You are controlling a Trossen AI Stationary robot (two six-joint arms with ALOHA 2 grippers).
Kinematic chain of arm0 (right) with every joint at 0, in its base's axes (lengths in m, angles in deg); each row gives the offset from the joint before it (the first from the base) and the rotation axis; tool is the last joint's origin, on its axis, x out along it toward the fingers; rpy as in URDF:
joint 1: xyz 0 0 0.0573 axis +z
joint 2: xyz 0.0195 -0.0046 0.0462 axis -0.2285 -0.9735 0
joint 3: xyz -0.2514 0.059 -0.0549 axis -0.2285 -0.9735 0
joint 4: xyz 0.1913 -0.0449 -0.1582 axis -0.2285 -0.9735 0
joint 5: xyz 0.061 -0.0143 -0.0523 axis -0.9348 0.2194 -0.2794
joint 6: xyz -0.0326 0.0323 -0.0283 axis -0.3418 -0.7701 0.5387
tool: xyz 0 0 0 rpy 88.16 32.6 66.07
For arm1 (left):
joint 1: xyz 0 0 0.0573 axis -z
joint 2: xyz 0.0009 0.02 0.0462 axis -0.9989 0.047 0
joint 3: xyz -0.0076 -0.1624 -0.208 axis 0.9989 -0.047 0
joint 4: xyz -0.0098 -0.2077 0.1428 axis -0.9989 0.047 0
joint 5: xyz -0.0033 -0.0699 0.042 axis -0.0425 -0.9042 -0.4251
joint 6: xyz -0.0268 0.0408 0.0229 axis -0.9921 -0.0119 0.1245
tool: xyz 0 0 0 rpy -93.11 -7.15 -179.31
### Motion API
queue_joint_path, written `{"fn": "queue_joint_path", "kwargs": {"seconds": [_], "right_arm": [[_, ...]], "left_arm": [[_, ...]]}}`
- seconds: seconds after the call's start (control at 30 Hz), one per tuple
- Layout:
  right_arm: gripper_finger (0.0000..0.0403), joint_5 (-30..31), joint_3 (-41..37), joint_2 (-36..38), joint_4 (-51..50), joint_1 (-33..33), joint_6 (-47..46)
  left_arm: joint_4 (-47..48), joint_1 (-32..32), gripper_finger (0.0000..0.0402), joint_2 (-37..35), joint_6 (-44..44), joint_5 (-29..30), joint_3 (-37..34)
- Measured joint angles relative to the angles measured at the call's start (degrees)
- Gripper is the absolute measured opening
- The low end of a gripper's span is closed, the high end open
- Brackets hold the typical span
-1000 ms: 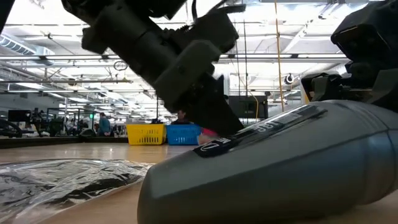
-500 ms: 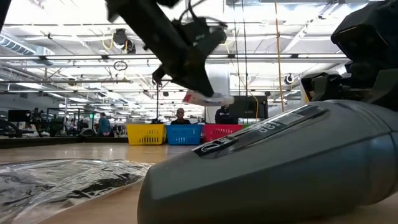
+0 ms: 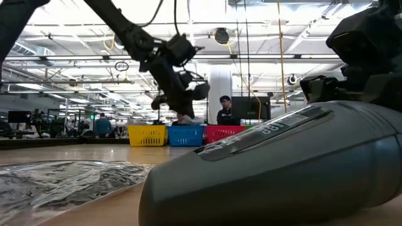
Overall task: Pick & Place Travel size toiletries
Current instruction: Put the white toothpaste into the blue basket, then put the gray deodorant into the green basket
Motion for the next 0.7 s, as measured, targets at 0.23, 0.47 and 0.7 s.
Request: {"fn": "queue_joint_path", "kwargs": {"seconds": [0.23,0.47,0.7], "right_arm": [[0.0212,0.0,0.0,0.0,-0.1,0.0,0.0],[0.0212,0.0,0.0,0.0,0.0,0.0,0.0],[0.0212,0.0,0.0,0.0,-0.1,0.0,-0.8]], "left_arm": [[0.2,-2.9,0.0007,1.7,0.3,-0.3,0.0],[-0.1,-3.3,0.0084,1.6,0.2,-0.5,0.0],[2.0,-2.9,0.0161,-1.7,4.2,-8.0,0.0]]}}
